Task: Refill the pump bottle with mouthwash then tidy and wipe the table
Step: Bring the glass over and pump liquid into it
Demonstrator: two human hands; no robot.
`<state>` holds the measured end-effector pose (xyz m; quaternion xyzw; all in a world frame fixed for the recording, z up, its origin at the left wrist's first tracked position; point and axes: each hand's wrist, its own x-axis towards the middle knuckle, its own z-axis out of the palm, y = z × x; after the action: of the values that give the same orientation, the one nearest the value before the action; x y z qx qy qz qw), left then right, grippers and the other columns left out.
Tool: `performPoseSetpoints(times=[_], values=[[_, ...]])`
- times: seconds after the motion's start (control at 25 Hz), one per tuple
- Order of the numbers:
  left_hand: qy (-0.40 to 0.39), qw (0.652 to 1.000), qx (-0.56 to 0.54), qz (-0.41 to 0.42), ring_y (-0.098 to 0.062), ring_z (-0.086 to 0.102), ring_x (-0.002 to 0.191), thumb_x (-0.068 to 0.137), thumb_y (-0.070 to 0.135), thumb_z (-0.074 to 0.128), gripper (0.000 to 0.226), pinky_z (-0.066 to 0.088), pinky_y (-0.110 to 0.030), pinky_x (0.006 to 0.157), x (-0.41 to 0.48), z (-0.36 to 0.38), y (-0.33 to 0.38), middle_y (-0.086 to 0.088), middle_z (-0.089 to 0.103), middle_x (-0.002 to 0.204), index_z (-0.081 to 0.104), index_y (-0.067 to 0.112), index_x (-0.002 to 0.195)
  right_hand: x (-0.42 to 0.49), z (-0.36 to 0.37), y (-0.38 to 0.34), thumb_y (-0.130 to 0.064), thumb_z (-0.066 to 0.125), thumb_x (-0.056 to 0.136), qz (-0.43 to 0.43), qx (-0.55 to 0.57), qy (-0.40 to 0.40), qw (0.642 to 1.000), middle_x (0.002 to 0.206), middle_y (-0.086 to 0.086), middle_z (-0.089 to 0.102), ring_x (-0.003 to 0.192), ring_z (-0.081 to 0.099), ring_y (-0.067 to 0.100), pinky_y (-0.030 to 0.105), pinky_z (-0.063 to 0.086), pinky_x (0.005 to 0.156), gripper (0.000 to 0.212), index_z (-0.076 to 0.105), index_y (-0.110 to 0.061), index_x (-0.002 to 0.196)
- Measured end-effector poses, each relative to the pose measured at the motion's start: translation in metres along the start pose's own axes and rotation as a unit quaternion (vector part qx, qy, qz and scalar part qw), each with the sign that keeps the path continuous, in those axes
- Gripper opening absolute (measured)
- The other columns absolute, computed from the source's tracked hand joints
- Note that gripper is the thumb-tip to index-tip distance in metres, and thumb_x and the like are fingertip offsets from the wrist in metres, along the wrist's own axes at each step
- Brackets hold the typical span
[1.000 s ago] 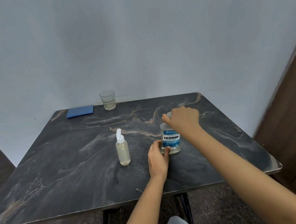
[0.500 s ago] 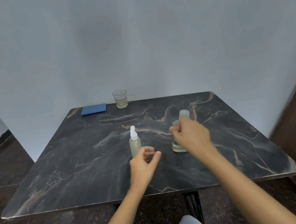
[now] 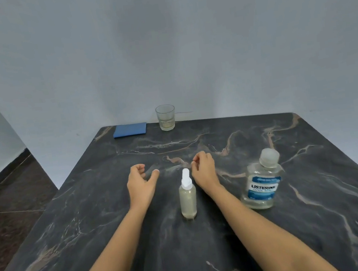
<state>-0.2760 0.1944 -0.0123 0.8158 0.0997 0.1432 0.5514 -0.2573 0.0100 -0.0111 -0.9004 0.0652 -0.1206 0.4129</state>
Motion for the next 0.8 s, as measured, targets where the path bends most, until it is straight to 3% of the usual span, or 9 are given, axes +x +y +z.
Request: performPoseSetpoints(times=[0.24,0.44,0.64,0.8], values=[[-0.024,1.0,0.009,0.005,-0.025,0.044,0.13,0.076,0.035,0.08,0.084,0.037,-0.033,0.102,0.105,0.058,0.011,-0.011,0.043,0.143,0.035,0.009,0.141,0.046,0.036,0.013,-0.027,0.045,0.095,-0.058,-0.181,0.03,0.981,0.121,0.009,0.054,0.116,0.047,0.026,0.037,0.039,0.097,0.03,0.052,-0.008,0.116],[-0.067,0.998,-0.004,0.01,-0.027,0.032,0.14,0.069,0.03,0.086,0.106,0.029,-0.036,0.112,0.197,0.109,0.02,-0.012,0.029,0.154,0.021,0.005,0.149,0.051,0.05,0.027,-0.032,0.035,0.097,-0.073,-0.225,0.025,0.971,0.136,0.008,0.048,0.131,0.039,0.025,0.039,0.033,0.109,0.038,0.048,-0.009,0.125],[-0.063,0.996,-0.066,0.0,-0.03,0.036,0.136,0.065,0.023,0.089,0.109,0.033,-0.036,0.109,0.255,0.15,0.027,-0.014,0.034,0.15,0.019,0.009,0.148,0.05,0.053,0.027,-0.036,0.03,0.093,-0.09,-0.266,0.053,0.958,0.137,0.007,0.048,0.133,0.04,0.024,0.038,0.034,0.107,0.044,0.048,-0.012,0.126],[-0.057,0.997,-0.043,0.024,-0.029,0.045,0.127,0.066,0.027,0.088,0.092,0.039,-0.034,0.1,0.263,0.159,0.031,-0.012,0.047,0.138,0.035,0.008,0.139,0.053,0.052,0.027,-0.036,0.032,0.094,-0.082,-0.265,0.041,0.96,0.138,0.005,0.046,0.132,0.038,0.023,0.038,0.033,0.107,0.041,0.047,-0.014,0.126]])
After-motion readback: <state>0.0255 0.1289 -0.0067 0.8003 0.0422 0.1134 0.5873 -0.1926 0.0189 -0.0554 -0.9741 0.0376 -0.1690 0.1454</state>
